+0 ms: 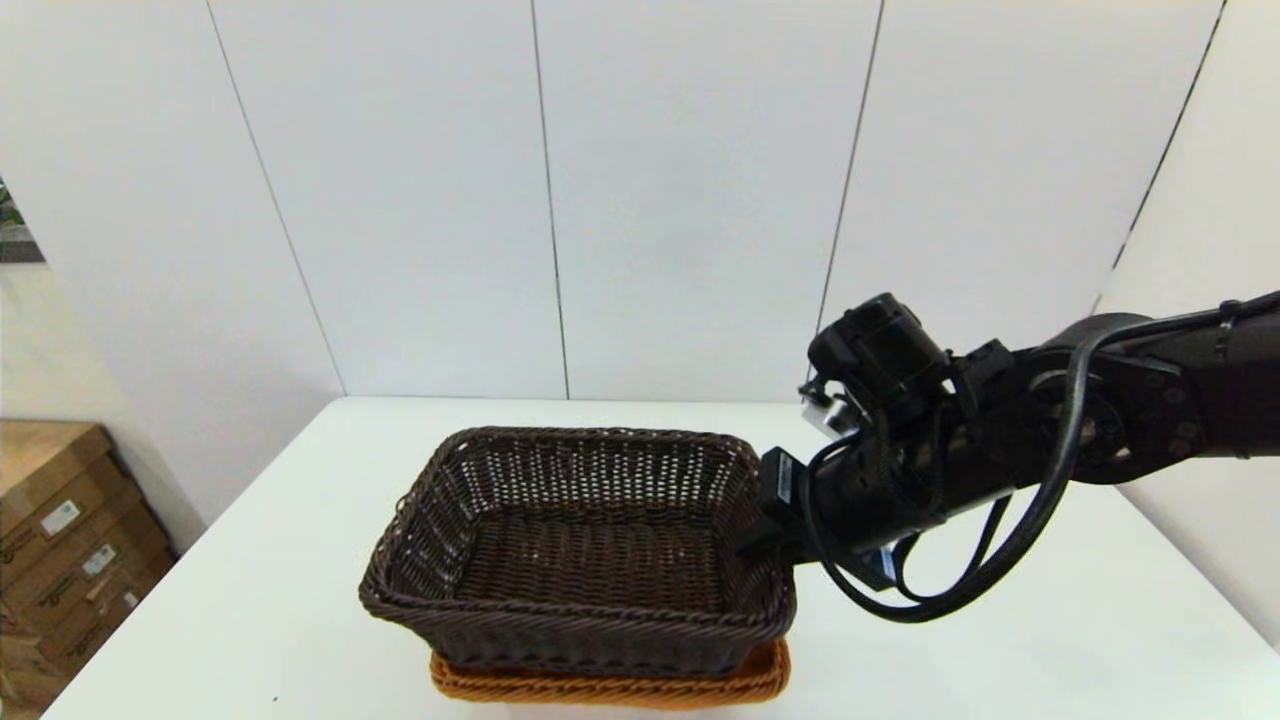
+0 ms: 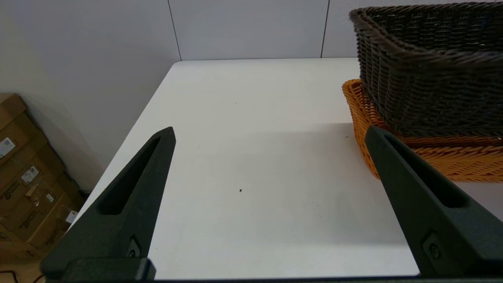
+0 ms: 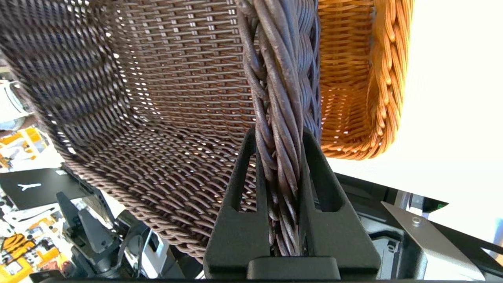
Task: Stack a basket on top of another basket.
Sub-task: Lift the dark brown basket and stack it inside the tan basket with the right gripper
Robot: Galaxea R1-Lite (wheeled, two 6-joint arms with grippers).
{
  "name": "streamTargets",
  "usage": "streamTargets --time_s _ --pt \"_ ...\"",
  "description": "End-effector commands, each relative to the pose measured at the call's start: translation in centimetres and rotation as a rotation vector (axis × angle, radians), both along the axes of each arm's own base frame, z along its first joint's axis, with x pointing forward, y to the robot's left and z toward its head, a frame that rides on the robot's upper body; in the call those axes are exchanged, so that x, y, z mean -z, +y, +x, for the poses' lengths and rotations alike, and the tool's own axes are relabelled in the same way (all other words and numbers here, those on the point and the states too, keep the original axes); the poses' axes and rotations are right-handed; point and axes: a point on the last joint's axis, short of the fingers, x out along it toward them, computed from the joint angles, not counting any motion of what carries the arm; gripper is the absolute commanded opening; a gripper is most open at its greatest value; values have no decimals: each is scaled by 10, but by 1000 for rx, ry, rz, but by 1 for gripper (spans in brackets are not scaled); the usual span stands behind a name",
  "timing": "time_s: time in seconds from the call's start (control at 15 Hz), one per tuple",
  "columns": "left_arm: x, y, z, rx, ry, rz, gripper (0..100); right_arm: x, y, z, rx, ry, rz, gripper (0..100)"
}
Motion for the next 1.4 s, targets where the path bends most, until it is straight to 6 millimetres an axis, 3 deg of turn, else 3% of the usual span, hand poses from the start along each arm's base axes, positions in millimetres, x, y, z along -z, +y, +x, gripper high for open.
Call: streamTargets --time_s 0.07,0.8,1.4 --pt "0 0 0 0 0 -1 100 5 1 3 5 17 -5 0" --pt "0 0 0 1 0 -1 100 12 4 8 -4 7 -7 0" --pt "0 0 0 0 0 -1 100 12 -7 16 -9 -13 -5 0"
